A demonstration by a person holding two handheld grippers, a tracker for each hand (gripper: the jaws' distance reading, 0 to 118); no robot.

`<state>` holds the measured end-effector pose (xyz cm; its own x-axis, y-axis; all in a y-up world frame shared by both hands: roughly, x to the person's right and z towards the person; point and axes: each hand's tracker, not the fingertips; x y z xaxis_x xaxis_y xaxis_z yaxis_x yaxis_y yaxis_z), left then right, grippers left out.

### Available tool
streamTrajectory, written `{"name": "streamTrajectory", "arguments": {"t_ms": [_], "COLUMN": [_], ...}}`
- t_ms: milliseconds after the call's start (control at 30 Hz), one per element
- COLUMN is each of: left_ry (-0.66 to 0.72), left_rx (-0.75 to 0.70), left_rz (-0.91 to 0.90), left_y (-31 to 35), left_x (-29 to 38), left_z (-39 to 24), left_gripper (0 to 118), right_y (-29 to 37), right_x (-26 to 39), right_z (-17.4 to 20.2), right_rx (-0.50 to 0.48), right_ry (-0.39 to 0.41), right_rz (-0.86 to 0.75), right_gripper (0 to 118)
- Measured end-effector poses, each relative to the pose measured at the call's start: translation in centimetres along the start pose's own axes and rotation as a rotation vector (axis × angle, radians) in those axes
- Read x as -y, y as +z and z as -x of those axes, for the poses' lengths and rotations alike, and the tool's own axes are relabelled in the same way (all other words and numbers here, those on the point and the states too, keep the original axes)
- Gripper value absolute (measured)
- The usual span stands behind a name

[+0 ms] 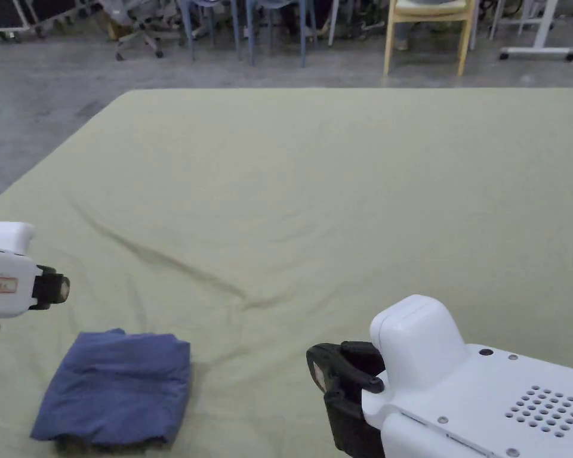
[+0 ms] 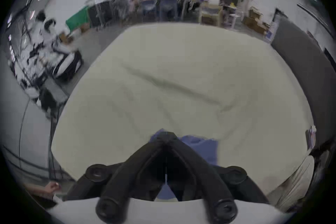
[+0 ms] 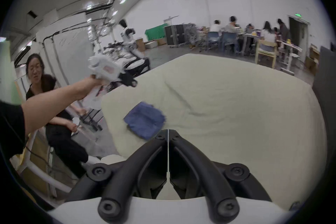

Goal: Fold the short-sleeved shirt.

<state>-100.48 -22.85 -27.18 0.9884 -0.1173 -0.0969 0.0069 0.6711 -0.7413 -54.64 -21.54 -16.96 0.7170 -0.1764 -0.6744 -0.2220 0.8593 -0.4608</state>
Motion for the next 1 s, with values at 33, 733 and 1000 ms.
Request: {"name": "streamTrajectory", "arguments": {"t_ms": [33, 733, 1000], "left_ry": [-0.003, 0.037, 0.059], "left_rx": [0.044, 0.170, 0.048], "left_rz": [-0.024, -0.646, -0.663], "left_y": [0.9, 14.4, 16.1], "left_x": [-1.2, -8.1, -6.5], "left_z": [-1.8, -35.4, -33.5], "left_gripper": [0, 0, 0], "right_y": [0.9, 23.5, 20.0], "right_x": [-0.2, -5.0, -7.2], "right_z": [-1.4, -21.2, -19.3], "right_rx": [0.043, 0.902, 0.813], "right_ry": [-0.015, -0.127, -0.099], "right_rz": [-0.016, -0.336, -0.371], "right_gripper": [4, 4, 4]}}
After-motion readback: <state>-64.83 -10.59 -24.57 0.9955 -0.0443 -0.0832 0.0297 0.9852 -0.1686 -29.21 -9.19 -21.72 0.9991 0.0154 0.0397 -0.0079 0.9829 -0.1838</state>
